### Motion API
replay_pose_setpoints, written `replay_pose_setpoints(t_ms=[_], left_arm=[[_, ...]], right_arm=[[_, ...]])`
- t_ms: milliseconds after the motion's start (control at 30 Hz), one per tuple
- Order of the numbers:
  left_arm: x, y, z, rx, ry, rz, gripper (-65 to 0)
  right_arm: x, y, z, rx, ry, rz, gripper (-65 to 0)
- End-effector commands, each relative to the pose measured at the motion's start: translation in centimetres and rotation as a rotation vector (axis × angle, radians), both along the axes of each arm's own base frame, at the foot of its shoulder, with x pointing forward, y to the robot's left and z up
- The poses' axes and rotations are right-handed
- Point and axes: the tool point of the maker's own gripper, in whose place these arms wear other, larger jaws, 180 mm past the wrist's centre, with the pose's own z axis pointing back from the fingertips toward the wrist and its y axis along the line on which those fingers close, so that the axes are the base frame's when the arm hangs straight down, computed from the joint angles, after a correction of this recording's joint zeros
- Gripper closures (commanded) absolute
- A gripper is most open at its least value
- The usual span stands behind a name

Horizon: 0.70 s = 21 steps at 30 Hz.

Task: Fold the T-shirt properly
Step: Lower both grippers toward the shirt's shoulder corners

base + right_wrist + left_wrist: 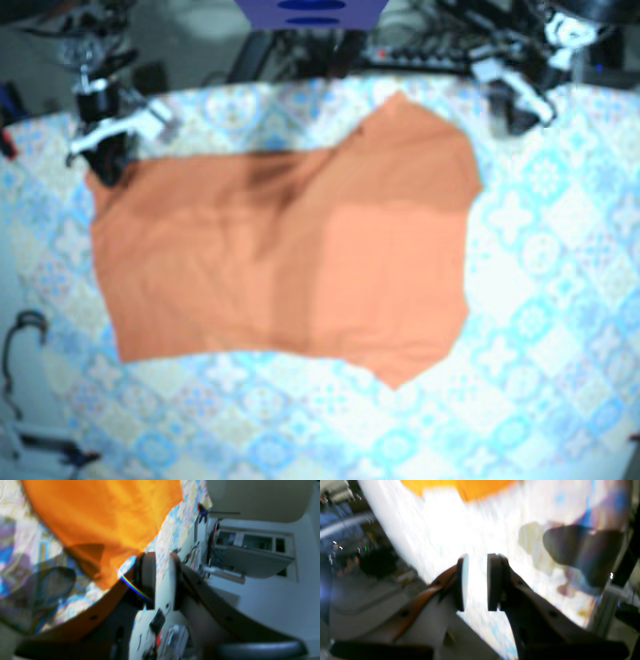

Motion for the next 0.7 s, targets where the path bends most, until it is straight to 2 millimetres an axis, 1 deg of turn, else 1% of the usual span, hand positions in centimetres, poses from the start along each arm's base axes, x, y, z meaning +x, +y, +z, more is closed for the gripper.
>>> replay_pose_setpoints(t_ms=[0, 67, 200, 233, 267, 400, 567, 667], left_arm=[[0.2, -0.7, 0.3, 0.003, -0.014, -0.040, -15.8], [0.3, -2.4, 0.0, -0.018, -0.011, -0.081, -21.3], [0.4, -4.8, -0.8, -0.035, 0.000, -0.145, -32.6], [0.3, -5.2, -1.1, -0.041, 0.020, -0.149, -34.7], [0.2, -5.2, -1.5, -0.032, 0.034, -0.144, -36.2], [0.1, -5.3, -2.8, -0.011, 0.059, -0.140, -37.5], [-1.1, -4.2, -4.7, 0.019, 0.115, -0.129, -37.5], [-1.4, -3.7, -5.1, 0.028, 0.127, -0.121, -37.5]], right_arm=[[0.0, -0.5, 0.3, -0.012, -0.012, -0.005, -12.8], [-0.2, -0.8, -0.1, -0.015, 0.001, -0.008, -13.3], [-0.8, -1.5, -1.2, -0.023, 0.034, -0.022, -13.5], [-1.0, -1.7, -1.6, -0.025, 0.045, -0.027, -13.5], [-1.2, -1.9, -2.0, -0.028, 0.054, -0.032, -13.5], [-1.9, -2.5, -3.1, -0.033, 0.087, -0.044, -13.5], [-0.5, -2.6, -3.1, -0.031, 0.065, -0.047, -13.6], [-0.8, -3.0, -3.6, -0.036, 0.079, -0.055, -13.7]])
